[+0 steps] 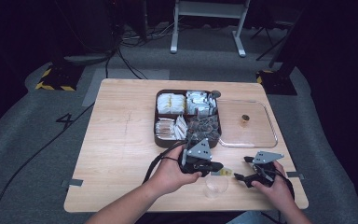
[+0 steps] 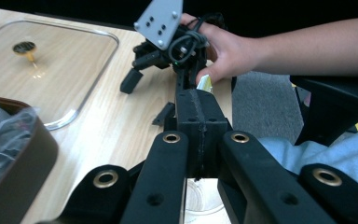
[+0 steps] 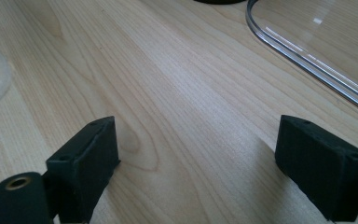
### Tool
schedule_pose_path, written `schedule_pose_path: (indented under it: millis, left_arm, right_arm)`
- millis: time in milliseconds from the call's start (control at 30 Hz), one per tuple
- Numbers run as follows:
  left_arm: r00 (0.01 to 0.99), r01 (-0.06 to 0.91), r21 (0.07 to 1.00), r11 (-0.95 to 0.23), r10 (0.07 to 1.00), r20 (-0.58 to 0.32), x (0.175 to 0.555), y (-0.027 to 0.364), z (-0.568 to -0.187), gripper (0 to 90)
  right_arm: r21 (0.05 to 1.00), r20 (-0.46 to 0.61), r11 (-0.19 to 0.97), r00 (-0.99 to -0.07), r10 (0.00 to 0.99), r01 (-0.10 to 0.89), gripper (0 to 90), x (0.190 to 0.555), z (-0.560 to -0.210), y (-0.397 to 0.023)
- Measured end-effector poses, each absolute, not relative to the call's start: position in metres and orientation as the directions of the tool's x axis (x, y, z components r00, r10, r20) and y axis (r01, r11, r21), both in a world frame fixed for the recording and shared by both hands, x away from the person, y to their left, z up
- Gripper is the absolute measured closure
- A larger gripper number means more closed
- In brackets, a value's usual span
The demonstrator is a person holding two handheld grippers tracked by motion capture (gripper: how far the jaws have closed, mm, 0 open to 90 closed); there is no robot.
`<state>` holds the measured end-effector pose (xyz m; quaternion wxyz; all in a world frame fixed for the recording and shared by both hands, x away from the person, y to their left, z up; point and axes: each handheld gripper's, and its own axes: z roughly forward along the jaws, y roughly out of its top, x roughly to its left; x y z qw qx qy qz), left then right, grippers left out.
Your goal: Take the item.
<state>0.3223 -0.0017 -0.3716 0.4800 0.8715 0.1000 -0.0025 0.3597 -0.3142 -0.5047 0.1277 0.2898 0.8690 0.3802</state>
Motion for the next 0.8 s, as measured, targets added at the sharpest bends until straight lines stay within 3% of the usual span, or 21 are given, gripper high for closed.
schedule_pose_path:
  millis: [800]
  left_arm:
    - [0.977,0.201,0.824,-0.530,0.165,-0.132,0.314,-0.014,-0.407,90.0]
  right_arm:
    - [0.735,0.000,0.542,-0.799,0.601,0.407,13.4,0.360,-0.505,-0.314]
